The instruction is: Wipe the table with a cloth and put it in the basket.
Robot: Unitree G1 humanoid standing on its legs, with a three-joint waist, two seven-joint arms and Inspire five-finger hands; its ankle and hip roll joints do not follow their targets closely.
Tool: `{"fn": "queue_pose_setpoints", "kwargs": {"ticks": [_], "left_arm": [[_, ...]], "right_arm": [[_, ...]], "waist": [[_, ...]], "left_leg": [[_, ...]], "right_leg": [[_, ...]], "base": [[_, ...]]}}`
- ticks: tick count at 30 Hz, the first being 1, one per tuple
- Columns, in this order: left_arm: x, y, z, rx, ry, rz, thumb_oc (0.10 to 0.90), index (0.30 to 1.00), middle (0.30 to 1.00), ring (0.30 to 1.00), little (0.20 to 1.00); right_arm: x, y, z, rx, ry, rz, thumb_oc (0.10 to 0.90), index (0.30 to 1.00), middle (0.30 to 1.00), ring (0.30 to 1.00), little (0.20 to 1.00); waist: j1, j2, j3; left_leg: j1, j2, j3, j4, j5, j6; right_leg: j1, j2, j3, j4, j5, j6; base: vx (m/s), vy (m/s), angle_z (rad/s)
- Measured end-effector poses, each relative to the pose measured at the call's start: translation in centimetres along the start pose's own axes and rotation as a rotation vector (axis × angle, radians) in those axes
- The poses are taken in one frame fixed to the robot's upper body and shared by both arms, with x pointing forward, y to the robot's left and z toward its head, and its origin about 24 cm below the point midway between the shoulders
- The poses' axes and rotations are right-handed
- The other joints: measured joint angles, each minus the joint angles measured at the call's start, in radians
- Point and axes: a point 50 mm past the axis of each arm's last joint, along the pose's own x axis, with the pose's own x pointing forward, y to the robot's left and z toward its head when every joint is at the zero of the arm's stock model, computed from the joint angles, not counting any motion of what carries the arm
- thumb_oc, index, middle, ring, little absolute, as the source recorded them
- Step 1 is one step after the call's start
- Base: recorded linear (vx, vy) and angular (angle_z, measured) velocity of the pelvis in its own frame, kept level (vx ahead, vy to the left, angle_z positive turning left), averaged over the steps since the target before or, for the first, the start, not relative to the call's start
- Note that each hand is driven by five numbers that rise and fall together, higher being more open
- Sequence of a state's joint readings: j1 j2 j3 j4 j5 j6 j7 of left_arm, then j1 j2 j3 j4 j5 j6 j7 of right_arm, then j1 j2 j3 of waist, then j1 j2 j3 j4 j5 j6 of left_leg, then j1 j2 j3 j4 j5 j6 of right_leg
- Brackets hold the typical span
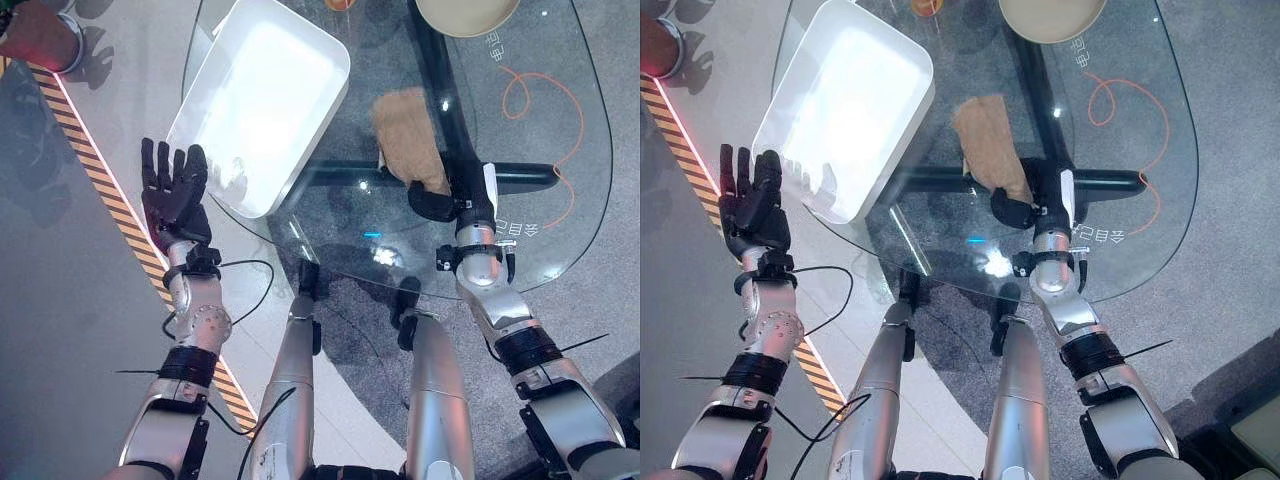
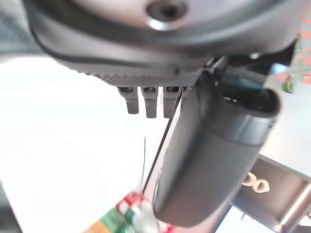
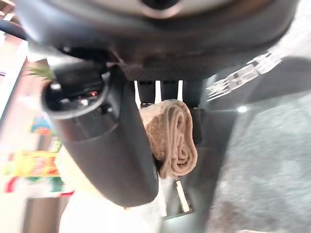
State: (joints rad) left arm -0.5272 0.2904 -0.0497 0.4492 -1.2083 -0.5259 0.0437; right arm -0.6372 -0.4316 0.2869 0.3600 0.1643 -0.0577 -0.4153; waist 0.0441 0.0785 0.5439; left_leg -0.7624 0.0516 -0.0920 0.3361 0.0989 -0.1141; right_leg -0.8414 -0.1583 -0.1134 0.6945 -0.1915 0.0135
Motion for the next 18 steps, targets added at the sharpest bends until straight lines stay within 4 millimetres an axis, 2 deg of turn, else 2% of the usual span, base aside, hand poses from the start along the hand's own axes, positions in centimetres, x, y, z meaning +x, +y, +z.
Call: {"fn": "queue_pose_setpoints", "kwargs": {"ticks": [6,10,18], "left_arm": [[-1.1,-1.7,-1.2,-0.123,0.067,-0.132,0.8,0.9,0.9,0.9,0.9],[-1.4,-2.9,-1.4,-0.157,0.121,-0.226,0.8,0.9,0.9,0.9,0.9],[-1.7,-3.6,-2.1,-0.169,0.215,-0.274,0.8,0.9,0.9,0.9,0.9]], "right_arm": [[-0.6,1.3,2.3,0.011,-0.123,0.059,0.1,0.3,0.3,0.3,0.2],[-0.8,1.7,3.0,0.02,-0.165,0.094,0.1,0.3,0.3,0.3,0.2],[-1.1,2.1,3.7,0.021,-0.204,0.158,0.1,0.3,0.3,0.3,0.2]], "waist": [[0.0,-0.003,0.002],[-0.003,-0.004,0.002],[-0.021,-0.004,0.002]], "left_leg": [[0.0,0.0,0.002,0.001,-0.002,0.002],[0.0,-0.001,0.004,0.002,-0.003,0.003],[0.004,-0.001,0.006,0.013,-0.008,0.004]], "right_leg": [[0.0,0.0,0.002,-0.002,0.0,0.001],[0.001,0.0,0.004,-0.003,0.001,0.002],[0.009,0.0,0.006,-0.005,0.002,0.005]], "base": [[0.0,0.0,0.0],[0.0,0.0,0.0],[0.0,0.0,0.0]]}}
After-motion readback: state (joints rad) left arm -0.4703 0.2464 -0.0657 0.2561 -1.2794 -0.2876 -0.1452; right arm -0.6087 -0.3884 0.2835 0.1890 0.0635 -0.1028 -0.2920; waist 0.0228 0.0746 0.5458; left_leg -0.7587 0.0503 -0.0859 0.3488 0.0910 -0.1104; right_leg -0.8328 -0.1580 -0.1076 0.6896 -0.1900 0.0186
